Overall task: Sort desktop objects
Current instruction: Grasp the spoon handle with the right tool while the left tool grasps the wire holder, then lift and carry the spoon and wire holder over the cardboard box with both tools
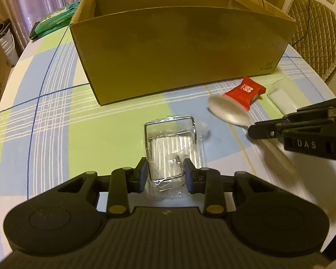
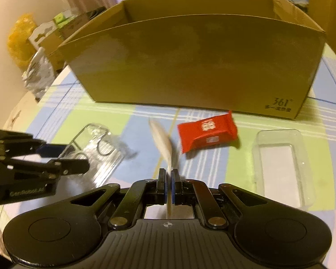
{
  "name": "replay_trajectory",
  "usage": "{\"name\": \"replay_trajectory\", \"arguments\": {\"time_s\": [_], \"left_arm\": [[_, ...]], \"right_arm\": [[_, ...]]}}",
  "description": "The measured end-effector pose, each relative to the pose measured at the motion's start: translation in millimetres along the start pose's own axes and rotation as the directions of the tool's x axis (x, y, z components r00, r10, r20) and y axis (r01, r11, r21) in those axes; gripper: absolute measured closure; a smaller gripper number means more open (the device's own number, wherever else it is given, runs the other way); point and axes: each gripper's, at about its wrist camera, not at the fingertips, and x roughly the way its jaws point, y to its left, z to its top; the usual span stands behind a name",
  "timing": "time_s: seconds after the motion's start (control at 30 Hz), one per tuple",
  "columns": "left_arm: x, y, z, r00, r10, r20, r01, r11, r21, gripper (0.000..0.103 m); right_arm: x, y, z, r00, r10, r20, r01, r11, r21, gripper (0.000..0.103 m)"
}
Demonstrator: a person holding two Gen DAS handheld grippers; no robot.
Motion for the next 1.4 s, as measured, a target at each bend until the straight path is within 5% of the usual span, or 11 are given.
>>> {"name": "replay_trajectory", "arguments": {"time_s": [0.57,0.73,1.4], "left_arm": [[5,-5,3,1.0,0.028,0.002,-0.028,1.0,0.01,0.076],[-3,-6,5,0.999,0.02,0.025,-0.021,1.0,0.015,0.076],[-47,-6,20,0.99,-0.011,0.139,0.012,1.0,-0.004,0.077]], "right_arm": [[13,19,-3,0.998,-0.044,0.042,0.049,0.989,-0.142,0.102],[9,15,-3,0.999,-0.024,0.04,0.028,0.994,-0.106,0.102],[-52,19,4,0.973,-0.012,0.232,0.031,0.996,-0.081,0.102]]}}
